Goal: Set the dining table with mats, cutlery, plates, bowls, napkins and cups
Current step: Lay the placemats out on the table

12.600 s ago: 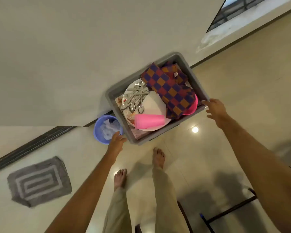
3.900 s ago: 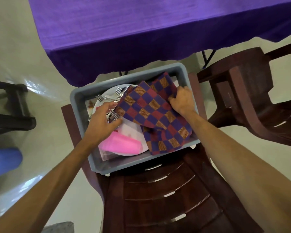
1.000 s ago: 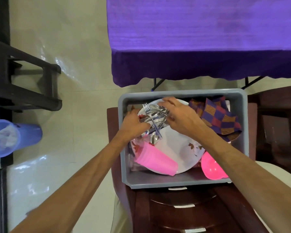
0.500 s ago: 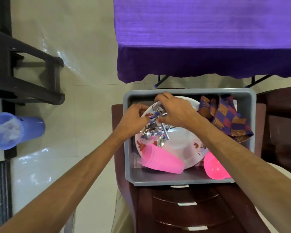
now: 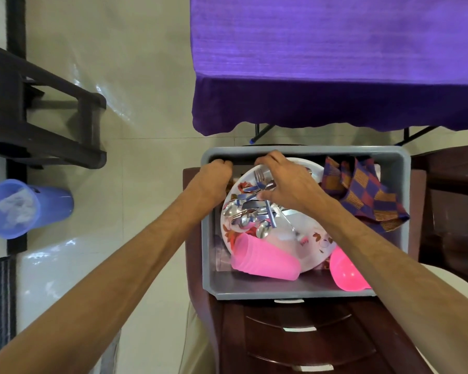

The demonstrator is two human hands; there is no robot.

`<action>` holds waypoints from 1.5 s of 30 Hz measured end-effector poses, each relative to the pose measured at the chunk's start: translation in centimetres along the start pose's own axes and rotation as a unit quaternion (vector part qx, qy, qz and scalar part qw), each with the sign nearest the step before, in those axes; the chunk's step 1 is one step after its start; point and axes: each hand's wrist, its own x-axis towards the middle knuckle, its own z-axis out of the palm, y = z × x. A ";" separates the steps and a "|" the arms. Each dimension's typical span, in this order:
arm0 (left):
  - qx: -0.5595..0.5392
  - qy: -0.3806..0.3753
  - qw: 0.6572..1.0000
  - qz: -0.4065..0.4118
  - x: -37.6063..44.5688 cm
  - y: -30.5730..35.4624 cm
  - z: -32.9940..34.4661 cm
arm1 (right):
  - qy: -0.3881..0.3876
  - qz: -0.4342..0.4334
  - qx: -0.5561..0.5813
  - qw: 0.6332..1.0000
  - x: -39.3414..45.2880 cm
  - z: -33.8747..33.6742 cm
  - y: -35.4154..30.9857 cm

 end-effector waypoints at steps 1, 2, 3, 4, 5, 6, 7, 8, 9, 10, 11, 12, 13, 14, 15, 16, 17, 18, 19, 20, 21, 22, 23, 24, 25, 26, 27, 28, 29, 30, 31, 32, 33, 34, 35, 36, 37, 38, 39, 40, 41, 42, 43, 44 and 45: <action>0.011 0.001 1.000 -0.002 0.2 0.1 0.1 | 0.001 -0.002 0.001 1.000 -0.1 0.1 0.1; 0.019 -0.001 1.000 -0.005 0.4 0.2 0.2 | 0.001 -0.002 0.003 1.000 -0.1 0.2 0.2; 0.027 0.000 1.000 -0.004 0.4 0.3 0.2 | 0.002 -0.001 0.005 1.000 -0.1 0.2 0.3; 0.032 0.005 0.999 -0.001 0.4 0.3 0.3 | 0.003 0.000 0.006 1.000 -0.2 0.2 0.4; 0.038 0.011 0.999 0.004 0.4 0.4 0.3 | 0.006 0.000 0.007 1.000 -0.2 0.2 0.5; 0.043 0.014 0.999 0.008 0.4 0.4 0.3 | 0.007 0.001 0.008 1.000 -0.2 0.1 0.6; 0.051 0.013 0.999 0.012 0.3 0.5 0.3 | 0.008 0.001 0.009 1.000 -0.3 0.1 0.6; 0.062 0.013 0.998 0.014 0.4 0.5 0.3 | 0.008 0.000 0.009 1.000 -0.3 0.1 0.6; 0.072 0.008 0.997 0.013 0.5 0.4 0.3 | 0.010 -0.001 0.009 1.000 -0.3 0.0 0.6; 0.083 0.006 0.997 0.010 0.7 0.5 0.3 | 0.012 -0.002 0.010 1.000 -0.4 0.0 0.6; 0.086 0.005 0.996 0.002 0.7 0.6 0.1 | 0.014 -0.004 0.010 1.000 -0.4 0.1 0.6; 0.086 -0.003 0.996 -0.007 0.9 0.7 0.0 | 0.016 -0.006 0.008 1.000 -0.4 0.1 0.6; 0.071 -0.015 0.997 -0.015 0.9 0.9 -0.2 | 0.018 -0.007 0.007 1.000 -0.5 0.1 0.6; 0.044 -0.021 0.998 -0.027 1.2 1.2 -0.2 | 0.018 -0.008 0.007 1.000 -0.5 0.2 0.7; 0.020 -0.017 0.999 -0.034 1.5 1.3 -0.2 | 0.017 -0.007 0.007 1.000 -0.5 0.2 0.8; -0.015 -0.009 0.998 -0.053 1.9 1.5 -0.3 | 0.016 -0.007 0.007 1.000 -0.6 0.2 0.8; -0.032 0.000 0.997 -0.070 2.2 1.7 -0.6 | 0.015 -0.008 0.005 1.000 -0.6 0.2 0.9; -0.039 0.010 0.995 -0.095 2.5 1.7 -0.8 | 0.014 -0.009 0.004 1.000 -0.6 0.2 0.9; -0.048 0.016 0.992 -0.116 2.6 1.8 -1.0 | 0.013 -0.011 0.005 1.000 -0.5 0.2 0.9; -0.055 0.017 0.991 -0.121 2.8 1.9 -1.2 | 0.012 -0.012 0.006 1.000 -0.5 0.3 1.0; -0.056 0.018 0.992 -0.108 2.6 2.1 -1.4 | 0.011 -0.012 0.007 1.000 -0.5 0.4 1.0; -0.058 0.016 0.993 -0.102 2.4 2.2 -1.5 | 0.011 -0.010 0.007 1.000 -0.5 0.4 1.0; -0.060 0.011 0.992 -0.107 2.2 2.2 -1.5 | 0.011 -0.009 0.005 1.000 -0.5 0.5 1.0; -0.050 0.015 0.993 -0.106 2.2 2.1 -1.3 | 0.011 -0.007 0.004 1.000 -0.4 0.5 1.0; -0.016 0.016 0.995 -0.097 2.2 1.9 -1.1 | 0.011 -0.007 0.005 1.000 -0.4 0.5 1.1; 0.021 0.013 0.996 -0.086 2.2 1.9 -1.1 | 0.010 -0.007 0.006 1.000 -0.4 0.5 1.1; 0.046 0.005 0.996 -0.079 2.0 1.8 -1.3 | 0.009 -0.007 0.007 1.000 -0.4 0.5 1.1; 0.049 0.003 0.996 -0.074 1.9 1.6 -1.3 | 0.006 -0.005 0.009 1.000 -0.4 0.5 1.1; 0.052 -0.002 0.997 -0.061 1.8 1.3 -1.4 | 0.004 -0.003 0.012 1.000 -0.4 0.5 1.1; 0.062 -0.002 0.997 -0.037 1.8 1.0 -1.4 | 0.003 -0.001 0.014 1.000 -0.4 0.5 1.0; 0.069 -0.007 0.997 -0.015 1.7 0.7 -1.7 | 0.002 0.000 0.016 1.000 -0.4 0.5 1.0; 0.061 -0.020 0.998 -0.006 1.6 0.5 -2.1 | 0.001 0.000 0.016 1.000 -0.4 0.5 1.1; 0.043 -0.046 0.998 -0.007 1.4 0.4 -2.7 | 0.000 0.001 0.017 1.000 -0.4 0.5 1.0; 0.001 -0.075 0.997 -0.020 1.1 0.1 -3.3 | -0.002 0.002 0.017 1.000 -0.4 0.5 1.0; -0.052 -0.097 0.993 -0.040 0.9 -0.2 -3.7 | -0.003 0.004 0.019 1.000 -0.4 0.5 1.0; -0.105 -0.111 0.987 -0.060 0.4 -0.6 -4.1 | -0.003 0.004 0.022 1.000 -0.3 0.5 1.0; -0.150 -0.112 0.979 -0.078 -0.2 -1.0 -4.2 | -0.003 0.005 0.025 1.000 -0.3 0.5 1.0; -0.190 -0.102 0.972 -0.092 -0.8 -1.3 -4.1 | -0.003 0.005 0.028 1.000 -0.3 0.5 1.0; -0.220 -0.092 0.966 -0.100 -1.5 -1.5 -3.7 | -0.003 0.005 0.030 1.000 -0.3 0.5 0.9; -0.233 -0.090 0.963 -0.104 -2.2 -1.5 -3.0 | -0.001 0.004 0.031 1.000 -0.3 0.5 1.0; -0.228 -0.098 0.963 -0.105 -3.0 -1.4 -2.1 | 0.004 0.003 0.032 0.999 -0.3 0.5 1.0; -0.214 -0.106 0.966 -0.104 -3.7 -1.2 -1.1 | 0.008 0.002 0.034 0.999 -0.4 0.5 1.0; -0.201 -0.101 0.969 -0.103 -4.2 -1.1 -0.3 | 0.011 0.002 0.036 0.999 -0.4 0.6 1.0; -0.192 -0.081 0.973 -0.096 -4.5 -1.0 0.6 | 0.014 0.001 0.038 0.999 -0.4 0.6 1.0; -0.188 -0.051 0.977 -0.086 -4.7 -1.0 1.2 | 0.016 -0.003 0.039 0.999 -0.4 0.6 1.0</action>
